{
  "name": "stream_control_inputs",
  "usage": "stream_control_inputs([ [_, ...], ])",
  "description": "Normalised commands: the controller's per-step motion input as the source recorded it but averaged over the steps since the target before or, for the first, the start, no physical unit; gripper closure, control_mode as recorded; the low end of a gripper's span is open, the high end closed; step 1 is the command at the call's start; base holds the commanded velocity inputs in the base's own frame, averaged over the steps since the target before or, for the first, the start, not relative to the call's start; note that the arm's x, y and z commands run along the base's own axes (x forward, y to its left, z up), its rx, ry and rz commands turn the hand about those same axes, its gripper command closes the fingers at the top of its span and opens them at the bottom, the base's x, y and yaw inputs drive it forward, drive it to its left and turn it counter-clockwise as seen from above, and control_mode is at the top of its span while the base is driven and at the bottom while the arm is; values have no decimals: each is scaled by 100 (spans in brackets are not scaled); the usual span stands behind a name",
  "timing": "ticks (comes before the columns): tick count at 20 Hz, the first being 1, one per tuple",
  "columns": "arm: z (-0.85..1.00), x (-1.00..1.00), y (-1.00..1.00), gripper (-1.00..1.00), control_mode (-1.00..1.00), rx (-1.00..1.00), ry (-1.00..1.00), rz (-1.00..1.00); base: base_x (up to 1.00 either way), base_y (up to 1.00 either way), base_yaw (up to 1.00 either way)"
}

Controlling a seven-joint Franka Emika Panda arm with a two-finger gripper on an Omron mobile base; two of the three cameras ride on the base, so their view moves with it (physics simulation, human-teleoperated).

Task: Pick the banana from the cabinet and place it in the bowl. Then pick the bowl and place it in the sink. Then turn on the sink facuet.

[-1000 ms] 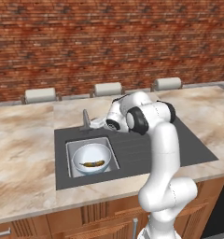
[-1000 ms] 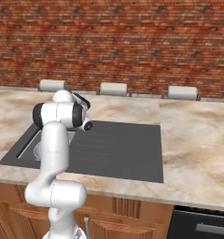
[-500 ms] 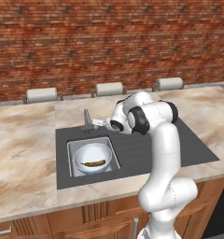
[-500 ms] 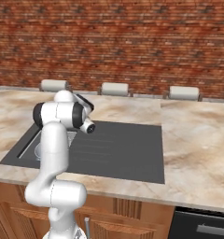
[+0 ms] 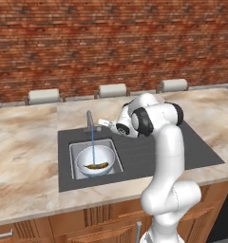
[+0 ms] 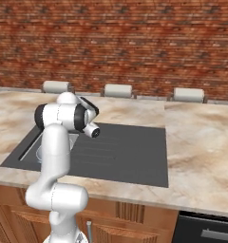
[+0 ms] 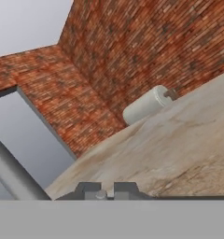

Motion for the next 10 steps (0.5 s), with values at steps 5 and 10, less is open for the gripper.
stream_control_inputs([
  [5,-14,0,-42,100,-100,1,1,0,0,0,0],
  [10,0,0,-9,100,-100,2,0,-1,0,0,0],
])
